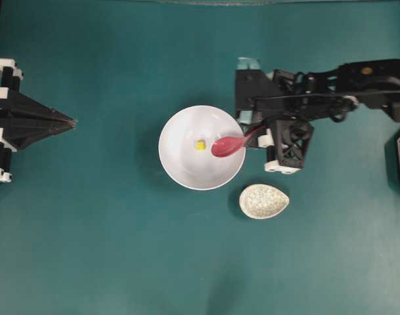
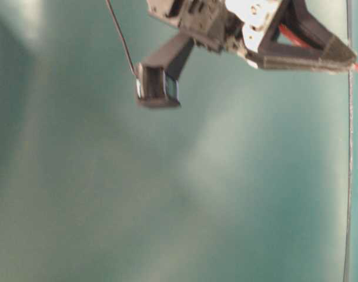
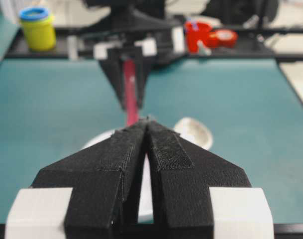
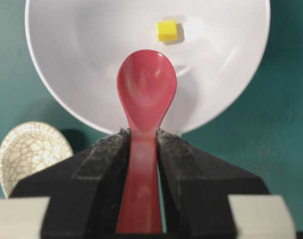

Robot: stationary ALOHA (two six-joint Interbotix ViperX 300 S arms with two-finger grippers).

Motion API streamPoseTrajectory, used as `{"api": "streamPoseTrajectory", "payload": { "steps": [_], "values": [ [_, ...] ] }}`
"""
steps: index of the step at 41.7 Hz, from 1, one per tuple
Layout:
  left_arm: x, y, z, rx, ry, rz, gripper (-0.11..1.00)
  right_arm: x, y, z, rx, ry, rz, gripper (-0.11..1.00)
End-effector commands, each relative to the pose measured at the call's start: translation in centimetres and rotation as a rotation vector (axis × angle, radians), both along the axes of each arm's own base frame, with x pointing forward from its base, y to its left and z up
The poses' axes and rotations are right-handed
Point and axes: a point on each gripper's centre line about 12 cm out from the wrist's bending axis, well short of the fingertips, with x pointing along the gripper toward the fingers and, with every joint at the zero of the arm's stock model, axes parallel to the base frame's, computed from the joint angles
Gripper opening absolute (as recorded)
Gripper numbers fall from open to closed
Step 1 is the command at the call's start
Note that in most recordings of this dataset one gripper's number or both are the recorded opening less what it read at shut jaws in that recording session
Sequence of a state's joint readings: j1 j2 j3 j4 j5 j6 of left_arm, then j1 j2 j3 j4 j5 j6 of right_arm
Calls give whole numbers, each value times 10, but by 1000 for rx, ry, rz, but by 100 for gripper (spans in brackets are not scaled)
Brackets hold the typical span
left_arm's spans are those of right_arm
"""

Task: Scoop the yellow hexagonal prism block from the bowl with a spoon using the right arm.
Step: 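Lower the spoon into the bowl and push it under the yellow block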

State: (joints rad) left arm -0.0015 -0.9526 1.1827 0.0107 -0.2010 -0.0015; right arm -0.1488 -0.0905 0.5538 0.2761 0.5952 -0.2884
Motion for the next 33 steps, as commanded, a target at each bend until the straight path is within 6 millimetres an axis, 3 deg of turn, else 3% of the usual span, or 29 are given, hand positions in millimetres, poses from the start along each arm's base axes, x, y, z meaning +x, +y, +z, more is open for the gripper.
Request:
{"api": "streamPoseTrajectory", "payload": {
  "steps": [1, 17, 33],
  "values": [
    [2, 0, 10, 4, -23, -1, 0, 11, -3, 14, -15, -24, 7, 24],
    [2, 0, 10, 9, -23, -1, 0, 25, -7, -7, -28, 31, 20, 24],
    [2, 0, 9, 12, -22, -1, 0, 37, -10, -12, -42, -17, 5, 24]
  ]
}}
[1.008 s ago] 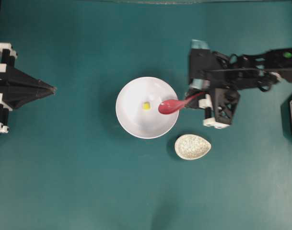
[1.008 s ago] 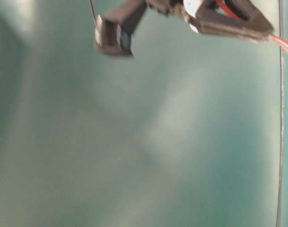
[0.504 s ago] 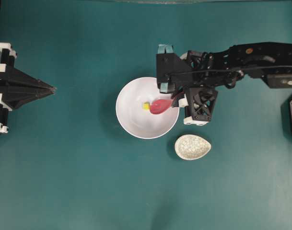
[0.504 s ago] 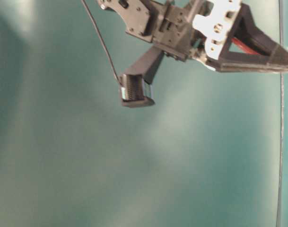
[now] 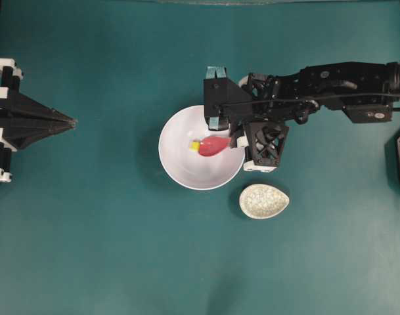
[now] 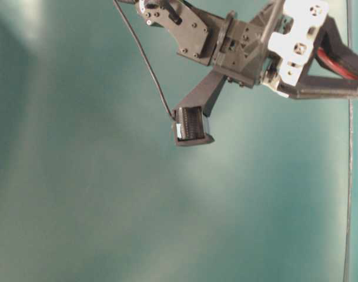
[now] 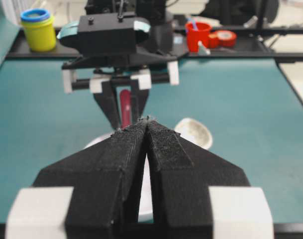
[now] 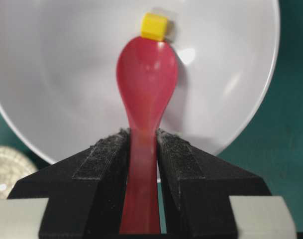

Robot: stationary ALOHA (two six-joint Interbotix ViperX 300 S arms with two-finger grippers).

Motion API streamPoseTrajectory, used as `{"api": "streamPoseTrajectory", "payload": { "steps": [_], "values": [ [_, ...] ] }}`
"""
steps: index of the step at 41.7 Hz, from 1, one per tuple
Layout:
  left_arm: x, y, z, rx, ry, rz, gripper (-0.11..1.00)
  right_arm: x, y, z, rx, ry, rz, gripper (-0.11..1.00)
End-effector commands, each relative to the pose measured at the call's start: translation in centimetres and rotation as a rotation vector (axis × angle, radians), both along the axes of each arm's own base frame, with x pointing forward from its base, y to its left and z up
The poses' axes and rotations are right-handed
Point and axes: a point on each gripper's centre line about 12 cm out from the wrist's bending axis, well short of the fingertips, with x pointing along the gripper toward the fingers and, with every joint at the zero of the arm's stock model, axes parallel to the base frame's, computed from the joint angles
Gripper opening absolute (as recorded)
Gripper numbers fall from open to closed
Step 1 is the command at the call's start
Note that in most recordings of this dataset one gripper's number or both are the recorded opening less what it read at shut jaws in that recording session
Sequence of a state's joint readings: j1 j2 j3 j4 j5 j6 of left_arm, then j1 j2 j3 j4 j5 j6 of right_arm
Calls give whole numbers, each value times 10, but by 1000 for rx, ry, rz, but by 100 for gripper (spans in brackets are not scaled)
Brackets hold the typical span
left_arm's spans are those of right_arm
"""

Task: Scoop the yellow hexagonal prism block from the bowl with a spoon using the right arm.
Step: 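Lower the spoon into the bowl and push it under the yellow block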

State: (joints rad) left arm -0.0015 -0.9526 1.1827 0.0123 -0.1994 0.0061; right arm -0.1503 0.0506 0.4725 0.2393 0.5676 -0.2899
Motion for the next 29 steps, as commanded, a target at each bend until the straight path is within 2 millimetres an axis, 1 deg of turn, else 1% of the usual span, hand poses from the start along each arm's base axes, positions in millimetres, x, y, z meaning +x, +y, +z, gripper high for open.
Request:
{"api": "streamPoseTrajectory", "payload": {
  "steps": [1, 8, 19, 29],
  "values": [
    [2, 0, 10, 3, -23, 0, 0, 8, -2, 15, -10, -62, -7, 24],
    [2, 0, 9, 0, -18, 0, 0, 13, -3, 16, -11, -86, -13, 24],
    [2, 0, 9, 0, -15, 0, 0, 22, 2, 20, -9, -137, -17, 24],
    [2, 0, 9, 0, -15, 0, 0, 27, 0, 25, -21, -197, -32, 24]
  ]
}}
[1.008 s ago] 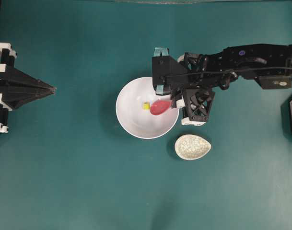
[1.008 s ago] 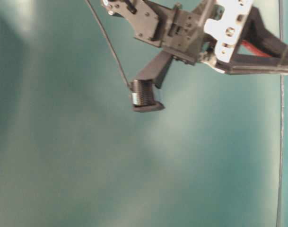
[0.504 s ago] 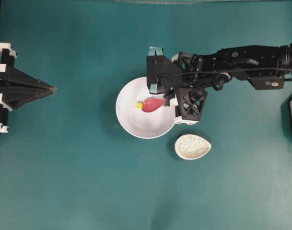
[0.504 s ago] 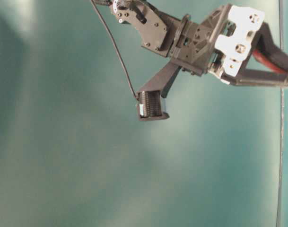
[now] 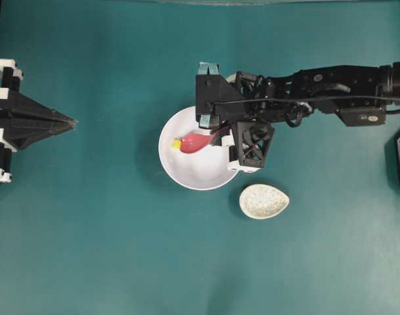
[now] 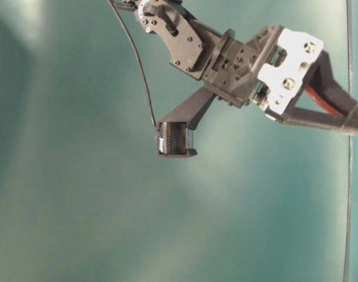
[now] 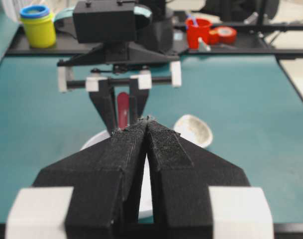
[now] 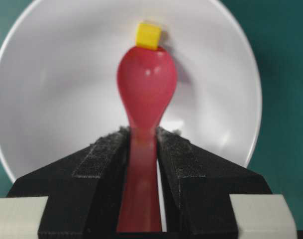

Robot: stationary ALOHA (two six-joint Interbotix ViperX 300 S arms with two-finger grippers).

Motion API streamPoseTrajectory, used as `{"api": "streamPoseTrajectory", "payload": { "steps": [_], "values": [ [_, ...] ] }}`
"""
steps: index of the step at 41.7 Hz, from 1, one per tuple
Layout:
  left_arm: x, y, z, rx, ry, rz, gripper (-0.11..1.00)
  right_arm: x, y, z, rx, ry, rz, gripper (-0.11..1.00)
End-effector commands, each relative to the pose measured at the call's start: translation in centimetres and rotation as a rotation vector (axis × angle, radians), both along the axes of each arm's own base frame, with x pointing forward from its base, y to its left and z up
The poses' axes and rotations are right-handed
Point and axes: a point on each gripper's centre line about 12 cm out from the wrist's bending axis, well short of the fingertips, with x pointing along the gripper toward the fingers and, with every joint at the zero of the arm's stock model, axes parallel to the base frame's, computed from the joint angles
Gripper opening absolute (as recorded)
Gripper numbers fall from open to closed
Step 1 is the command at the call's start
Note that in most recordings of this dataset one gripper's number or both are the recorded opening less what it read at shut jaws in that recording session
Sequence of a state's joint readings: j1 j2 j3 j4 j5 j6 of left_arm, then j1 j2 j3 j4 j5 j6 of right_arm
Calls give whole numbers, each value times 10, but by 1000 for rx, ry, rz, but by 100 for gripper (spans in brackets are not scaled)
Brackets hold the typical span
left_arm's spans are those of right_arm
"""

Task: Scoop the yellow hexagonal prism block from the bowl with a spoon using the right arm.
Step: 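Lower the spoon into the bowl and push it under the yellow block, then raise the spoon with the yellow block out of the bowl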

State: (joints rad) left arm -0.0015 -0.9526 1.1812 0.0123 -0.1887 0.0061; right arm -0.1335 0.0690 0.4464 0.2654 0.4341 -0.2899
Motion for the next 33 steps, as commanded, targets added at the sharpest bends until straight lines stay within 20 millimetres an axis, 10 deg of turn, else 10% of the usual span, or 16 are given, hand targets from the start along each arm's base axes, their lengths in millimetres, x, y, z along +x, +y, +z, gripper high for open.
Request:
{"api": "streamPoseTrajectory", "payload": {
  "steps": [1, 33],
  "values": [
    [2, 0, 10, 1, -23, -2, 0, 7, -1, 16, -9, -63, -7, 24],
    [2, 0, 8, 0, -11, 0, 0, 7, -1, 26, -26, -150, -23, 24]
  ]
}}
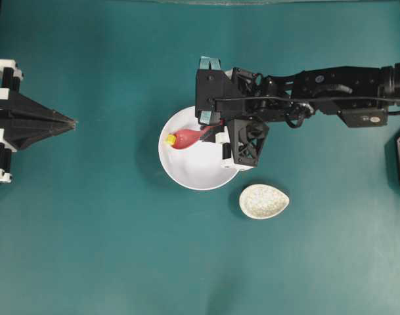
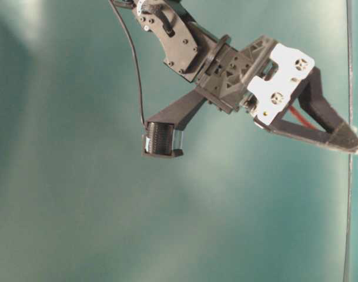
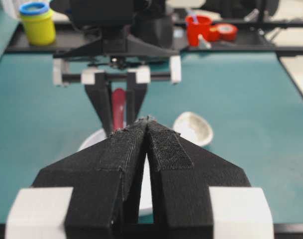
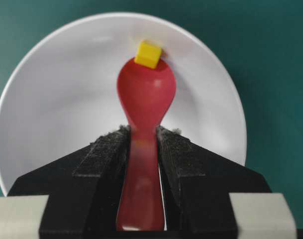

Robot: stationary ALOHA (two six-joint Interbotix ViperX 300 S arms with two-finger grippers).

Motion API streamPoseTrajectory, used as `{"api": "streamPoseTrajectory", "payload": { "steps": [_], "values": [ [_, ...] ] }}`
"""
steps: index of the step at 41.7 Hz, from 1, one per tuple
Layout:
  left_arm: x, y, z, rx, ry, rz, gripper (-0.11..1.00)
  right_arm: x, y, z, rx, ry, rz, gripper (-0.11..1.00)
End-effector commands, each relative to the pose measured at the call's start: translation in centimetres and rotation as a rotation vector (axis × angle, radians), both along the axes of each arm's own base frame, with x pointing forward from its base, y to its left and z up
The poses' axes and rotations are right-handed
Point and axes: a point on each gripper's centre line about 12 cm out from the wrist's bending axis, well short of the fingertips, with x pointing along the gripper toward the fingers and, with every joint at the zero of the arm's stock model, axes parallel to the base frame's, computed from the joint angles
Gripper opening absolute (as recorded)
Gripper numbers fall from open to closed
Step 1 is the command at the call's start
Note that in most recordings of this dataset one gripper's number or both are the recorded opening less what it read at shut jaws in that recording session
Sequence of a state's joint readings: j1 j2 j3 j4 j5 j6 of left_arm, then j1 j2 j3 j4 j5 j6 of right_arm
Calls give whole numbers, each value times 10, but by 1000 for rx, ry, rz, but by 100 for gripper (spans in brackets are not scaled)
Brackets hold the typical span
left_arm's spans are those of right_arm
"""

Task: Scoop the yellow hexagonal prism block from the bowl with a spoon using the right arm.
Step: 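Raise the spoon with the yellow block out of the bowl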

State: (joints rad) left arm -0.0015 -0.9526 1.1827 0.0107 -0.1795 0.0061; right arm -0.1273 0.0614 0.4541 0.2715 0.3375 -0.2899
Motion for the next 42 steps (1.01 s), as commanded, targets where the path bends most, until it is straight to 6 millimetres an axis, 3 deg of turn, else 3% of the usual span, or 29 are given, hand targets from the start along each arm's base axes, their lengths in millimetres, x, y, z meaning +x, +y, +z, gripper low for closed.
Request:
{"api": "streamPoseTrajectory", "payload": {
  "steps": [1, 28, 42],
  "values": [
    [3, 0, 10, 1, -23, -1, 0, 0, 0, 18, -8, -59, -4, 24],
    [2, 0, 9, -6, -12, 0, 0, -17, 8, 30, -38, -192, -19, 24],
    [2, 0, 8, -6, -11, 0, 0, -48, 19, 73, -141, -577, -46, 24]
  ]
}}
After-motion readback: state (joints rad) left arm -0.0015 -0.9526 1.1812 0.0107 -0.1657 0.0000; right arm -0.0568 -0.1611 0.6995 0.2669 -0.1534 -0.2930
